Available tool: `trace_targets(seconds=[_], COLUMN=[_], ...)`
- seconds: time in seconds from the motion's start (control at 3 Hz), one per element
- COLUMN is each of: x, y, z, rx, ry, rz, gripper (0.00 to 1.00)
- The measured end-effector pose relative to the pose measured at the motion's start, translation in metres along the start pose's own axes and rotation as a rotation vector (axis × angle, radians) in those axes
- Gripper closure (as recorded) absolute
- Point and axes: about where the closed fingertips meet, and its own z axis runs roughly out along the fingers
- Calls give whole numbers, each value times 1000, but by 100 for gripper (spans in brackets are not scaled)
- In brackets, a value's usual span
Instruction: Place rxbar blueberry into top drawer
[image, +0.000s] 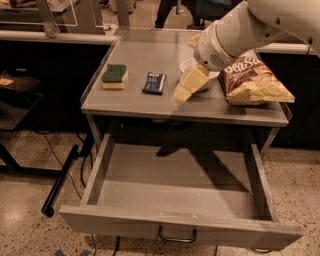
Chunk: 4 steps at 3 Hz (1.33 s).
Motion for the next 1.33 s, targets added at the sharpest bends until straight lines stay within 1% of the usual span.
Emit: trace_targets(seconds=[0.33, 0.67, 1.33], x=[-10, -13, -32], y=[-28, -30, -59], z=[37, 43, 86], rx=[7, 0, -54], ry=[-89, -94, -137], rz=[5, -4, -35], gripper=[0, 0, 0])
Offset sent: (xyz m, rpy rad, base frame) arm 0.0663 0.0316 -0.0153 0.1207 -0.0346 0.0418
